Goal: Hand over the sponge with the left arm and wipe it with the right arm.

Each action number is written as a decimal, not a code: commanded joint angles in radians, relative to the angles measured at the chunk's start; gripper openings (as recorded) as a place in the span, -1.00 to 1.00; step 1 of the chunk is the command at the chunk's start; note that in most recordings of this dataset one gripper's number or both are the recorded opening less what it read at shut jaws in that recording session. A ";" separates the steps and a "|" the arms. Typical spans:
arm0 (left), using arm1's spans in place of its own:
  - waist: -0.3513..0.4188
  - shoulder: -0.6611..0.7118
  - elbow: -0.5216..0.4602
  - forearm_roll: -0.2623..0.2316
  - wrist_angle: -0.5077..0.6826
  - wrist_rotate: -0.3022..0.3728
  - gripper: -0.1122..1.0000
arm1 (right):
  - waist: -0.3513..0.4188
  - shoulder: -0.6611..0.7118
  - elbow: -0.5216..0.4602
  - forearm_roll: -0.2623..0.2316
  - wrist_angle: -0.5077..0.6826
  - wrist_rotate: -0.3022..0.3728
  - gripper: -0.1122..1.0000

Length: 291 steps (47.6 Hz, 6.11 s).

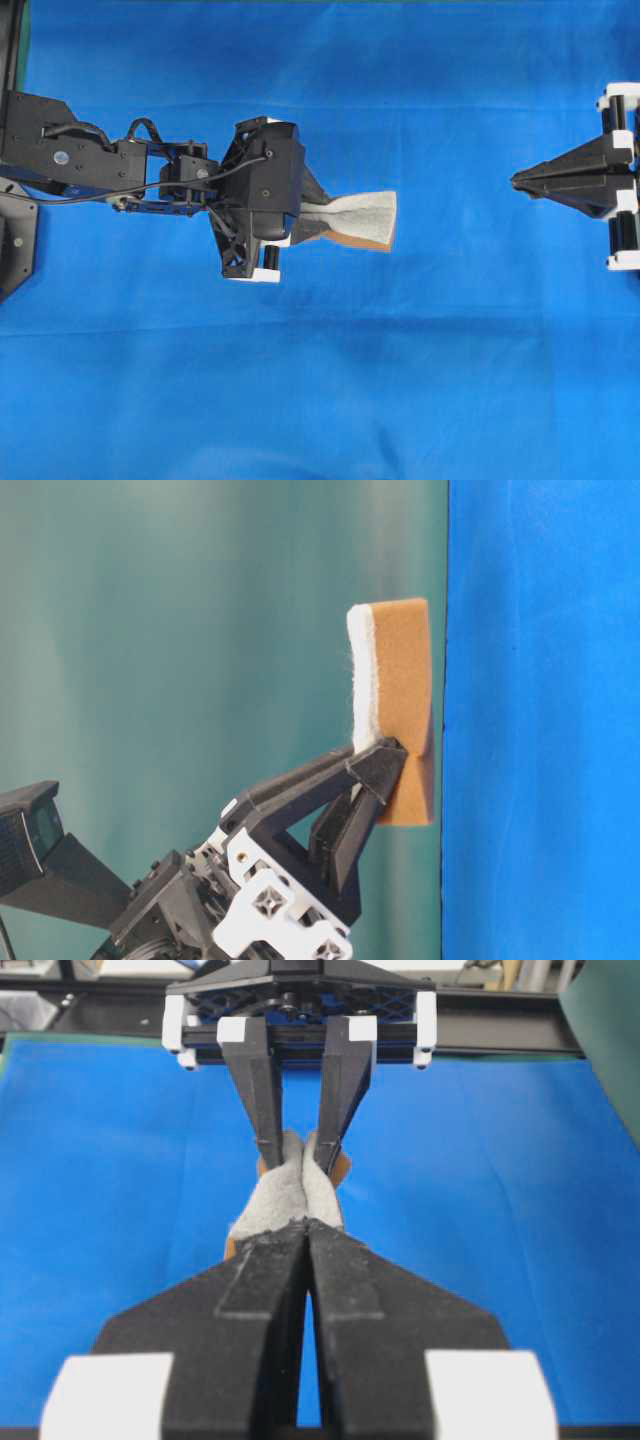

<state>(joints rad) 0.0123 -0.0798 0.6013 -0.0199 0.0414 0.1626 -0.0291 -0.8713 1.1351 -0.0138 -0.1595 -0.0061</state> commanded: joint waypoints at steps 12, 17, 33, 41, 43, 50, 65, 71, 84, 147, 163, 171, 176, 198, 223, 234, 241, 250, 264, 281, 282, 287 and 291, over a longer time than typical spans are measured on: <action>-0.003 -0.023 -0.011 -0.002 -0.005 0.002 -0.41 | -0.002 0.110 -0.087 0.014 -0.015 0.037 -0.60; -0.003 -0.021 -0.011 0.000 -0.005 0.003 -0.41 | -0.002 0.170 -0.117 0.012 -0.012 0.046 -0.03; -0.003 -0.020 -0.015 -0.002 -0.005 0.009 -0.41 | 0.002 0.322 -0.218 0.015 0.032 0.064 0.54; -0.003 -0.018 -0.015 0.000 -0.005 0.015 -0.41 | 0.003 0.408 -0.259 0.014 0.035 0.089 0.54; -0.005 -0.020 -0.015 0.000 -0.005 0.017 -0.41 | 0.002 0.436 -0.275 0.014 0.037 0.094 0.54; -0.003 -0.018 -0.015 -0.002 -0.005 0.025 -0.41 | 0.003 0.512 -0.328 0.014 0.057 0.095 0.54; -0.003 -0.018 -0.014 -0.002 -0.005 0.040 -0.41 | 0.005 0.661 -0.440 0.014 0.158 0.095 0.54; -0.003 -0.018 -0.012 -0.002 -0.005 0.043 -0.41 | 0.005 0.704 -0.468 0.014 0.184 0.095 0.54; -0.003 -0.018 -0.012 -0.002 -0.005 0.046 -0.41 | 0.005 0.765 -0.495 0.014 0.213 0.097 0.54; -0.017 -0.213 0.184 0.000 -0.222 0.038 0.73 | -0.008 0.729 -0.471 -0.035 0.215 0.077 -0.27; -0.017 -0.247 0.222 0.000 -0.261 0.028 0.73 | -0.023 0.793 -0.460 -0.035 0.184 0.077 -0.27; -0.017 -0.253 0.229 0.000 -0.261 0.023 0.73 | -0.023 0.890 -0.451 -0.034 0.143 0.080 -0.27; -0.017 -0.253 0.232 0.000 -0.261 0.018 0.73 | -0.023 0.936 -0.446 -0.035 0.115 0.080 -0.27; -0.017 -0.258 0.236 0.000 -0.259 0.017 0.73 | -0.025 1.081 -0.433 -0.035 0.038 0.081 -0.30; -0.017 -0.258 0.238 -0.002 -0.259 0.003 0.72 | -0.256 1.063 -0.423 -0.081 0.026 0.032 -0.30; -0.017 -0.258 0.238 -0.002 -0.258 0.005 0.72 | -0.322 1.062 -0.437 -0.091 -0.012 -0.009 -0.30; -0.017 -0.258 0.236 -0.002 -0.259 0.005 0.72 | -0.330 1.063 -0.440 -0.091 -0.021 -0.018 -0.32; -0.017 -0.258 0.238 -0.002 -0.259 0.005 0.72 | -0.287 1.062 -0.426 -0.087 -0.009 -0.002 -0.32; -0.017 -0.258 0.236 0.000 -0.259 0.005 0.72 | -0.061 1.045 -0.413 -0.057 0.064 0.037 -0.32; -0.017 -0.255 0.233 -0.002 -0.259 0.003 0.72 | 0.115 1.000 -0.420 -0.054 0.086 0.114 -0.32; -0.017 -0.255 0.233 0.000 -0.259 0.003 0.72 | 0.121 1.000 -0.422 -0.054 0.086 0.115 -0.32; -0.017 -0.255 0.233 -0.002 -0.259 0.002 0.72 | 0.138 1.000 -0.425 -0.054 0.086 0.121 -0.32; -0.017 -0.255 0.233 0.000 -0.259 0.000 0.72 | 0.141 1.000 -0.425 -0.054 0.086 0.121 -0.32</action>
<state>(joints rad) -0.0015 -0.3206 0.8483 -0.0199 -0.2102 0.1641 0.0997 0.1611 0.7271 -0.0706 -0.0706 0.1150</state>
